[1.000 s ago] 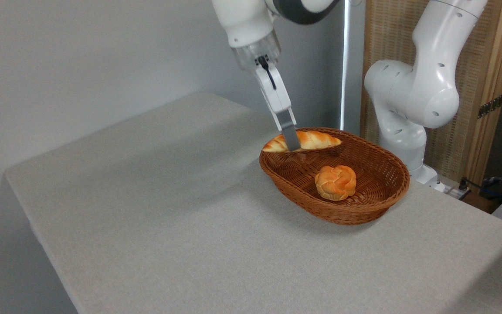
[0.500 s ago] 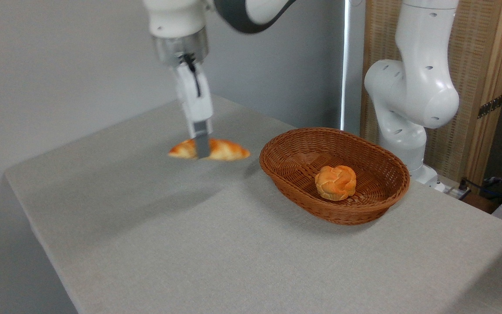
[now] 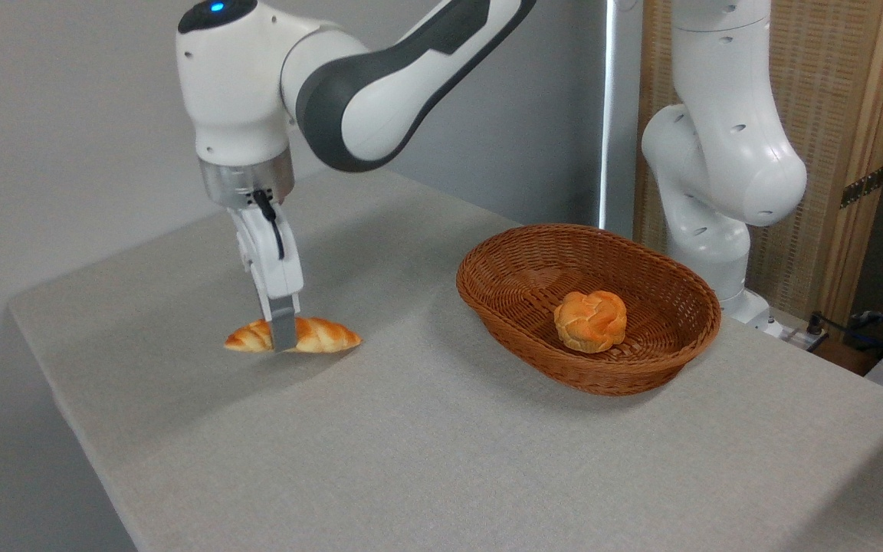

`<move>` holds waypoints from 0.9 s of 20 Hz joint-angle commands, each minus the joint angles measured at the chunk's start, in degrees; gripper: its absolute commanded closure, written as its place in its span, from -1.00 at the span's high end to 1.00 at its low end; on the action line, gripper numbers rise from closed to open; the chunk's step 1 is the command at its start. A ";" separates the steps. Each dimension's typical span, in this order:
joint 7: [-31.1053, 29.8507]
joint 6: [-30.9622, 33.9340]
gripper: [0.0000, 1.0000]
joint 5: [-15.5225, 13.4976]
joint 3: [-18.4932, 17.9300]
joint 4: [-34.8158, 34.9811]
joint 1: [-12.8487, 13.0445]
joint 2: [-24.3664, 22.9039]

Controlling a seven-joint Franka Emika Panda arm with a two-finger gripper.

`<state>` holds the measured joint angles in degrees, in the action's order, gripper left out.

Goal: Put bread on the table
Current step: 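Carry the braided roll out of the basket and lower it to the table, then open the gripper to release the roll on the table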

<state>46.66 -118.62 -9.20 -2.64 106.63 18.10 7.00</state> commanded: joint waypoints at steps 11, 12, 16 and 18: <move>-2.45 -2.85 1.00 -0.29 0.01 -1.16 -0.17 2.05; -2.45 -2.85 1.00 -0.29 0.01 -1.16 -0.35 1.97; -2.54 -2.59 1.00 -0.29 -0.08 -1.25 -0.44 0.83; -2.71 -2.06 1.00 0.41 -0.08 -2.47 -0.70 -0.14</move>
<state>44.95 -120.93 -9.20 -2.62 105.43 17.65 8.69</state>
